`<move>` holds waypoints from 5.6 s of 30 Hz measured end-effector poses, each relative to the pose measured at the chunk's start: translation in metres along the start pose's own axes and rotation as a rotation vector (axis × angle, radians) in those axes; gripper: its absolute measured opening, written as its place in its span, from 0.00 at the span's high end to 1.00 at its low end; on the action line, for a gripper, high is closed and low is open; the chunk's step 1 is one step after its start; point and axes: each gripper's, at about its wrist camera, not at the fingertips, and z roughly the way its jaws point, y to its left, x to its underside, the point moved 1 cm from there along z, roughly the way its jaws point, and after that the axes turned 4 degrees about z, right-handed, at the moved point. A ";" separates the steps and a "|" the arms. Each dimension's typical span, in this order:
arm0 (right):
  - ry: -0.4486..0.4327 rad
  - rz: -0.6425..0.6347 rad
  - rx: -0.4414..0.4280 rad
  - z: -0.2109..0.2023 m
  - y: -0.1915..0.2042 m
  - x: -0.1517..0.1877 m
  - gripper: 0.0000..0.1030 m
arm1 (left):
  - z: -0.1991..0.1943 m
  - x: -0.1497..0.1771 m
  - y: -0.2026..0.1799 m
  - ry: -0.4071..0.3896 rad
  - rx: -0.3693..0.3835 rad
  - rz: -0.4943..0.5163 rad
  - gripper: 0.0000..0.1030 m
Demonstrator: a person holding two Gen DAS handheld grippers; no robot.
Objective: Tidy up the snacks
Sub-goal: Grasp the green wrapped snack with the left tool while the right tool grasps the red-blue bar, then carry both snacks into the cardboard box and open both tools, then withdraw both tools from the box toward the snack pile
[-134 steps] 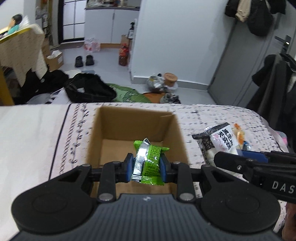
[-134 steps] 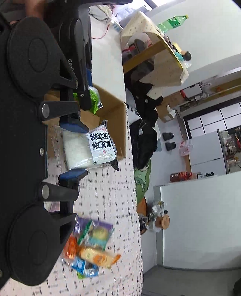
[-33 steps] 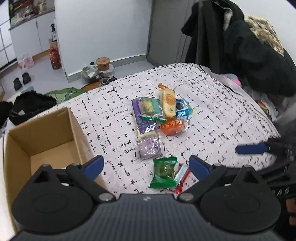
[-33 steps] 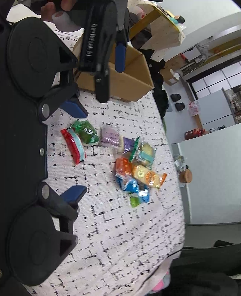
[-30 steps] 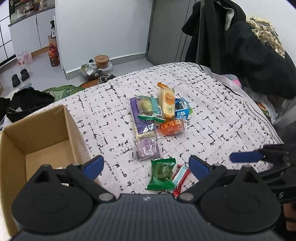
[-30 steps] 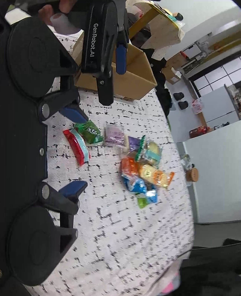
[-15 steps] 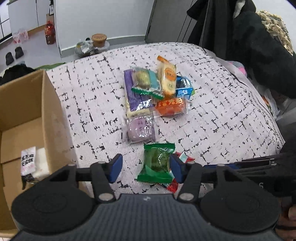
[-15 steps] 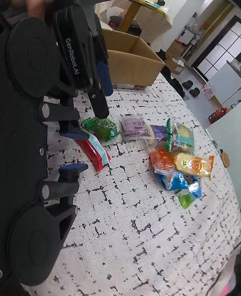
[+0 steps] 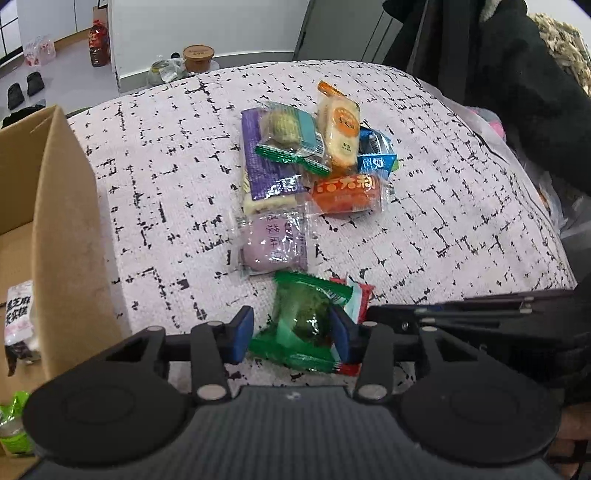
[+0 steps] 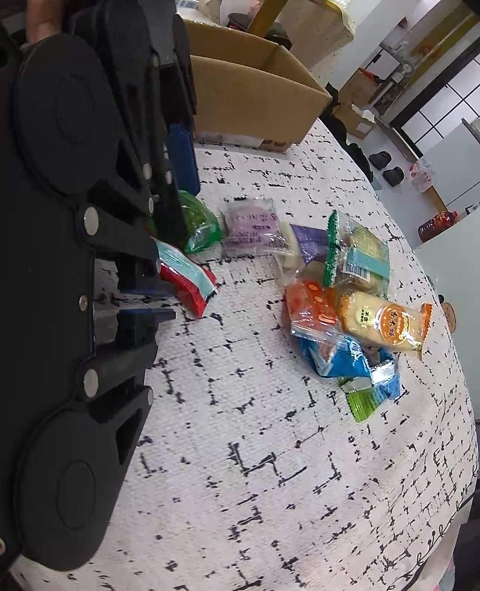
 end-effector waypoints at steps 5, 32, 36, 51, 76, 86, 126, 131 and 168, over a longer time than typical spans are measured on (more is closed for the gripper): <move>-0.009 0.010 -0.019 -0.007 -0.003 -0.004 0.91 | 0.012 0.000 0.001 0.019 -0.027 0.004 0.57; -0.007 -0.076 0.029 0.006 0.033 0.004 0.80 | -0.038 0.001 0.018 -0.134 -0.086 -0.067 0.72; -0.042 -0.110 0.032 -0.007 0.036 0.006 0.80 | -0.044 0.003 0.019 -0.151 -0.084 -0.076 0.72; -0.150 -0.139 -0.002 -0.044 0.065 -0.004 0.80 | -0.087 0.001 0.028 -0.259 -0.095 -0.094 0.72; -0.240 -0.223 -0.099 -0.060 0.132 -0.010 0.80 | -0.161 0.028 0.088 -0.394 -0.212 -0.248 0.72; -0.222 -0.267 -0.152 -0.051 0.165 -0.003 0.80 | -0.183 0.045 0.129 -0.402 -0.293 -0.336 0.72; -0.186 -0.248 -0.127 -0.036 0.163 0.008 0.67 | -0.155 0.063 0.137 -0.343 -0.144 -0.416 0.57; -0.195 -0.236 -0.111 -0.040 0.151 0.006 0.59 | -0.158 0.061 0.138 -0.346 -0.181 -0.416 0.46; -0.281 -0.166 -0.033 -0.083 0.066 -0.016 0.06 | -0.142 0.009 0.062 -0.415 -0.175 -0.253 0.00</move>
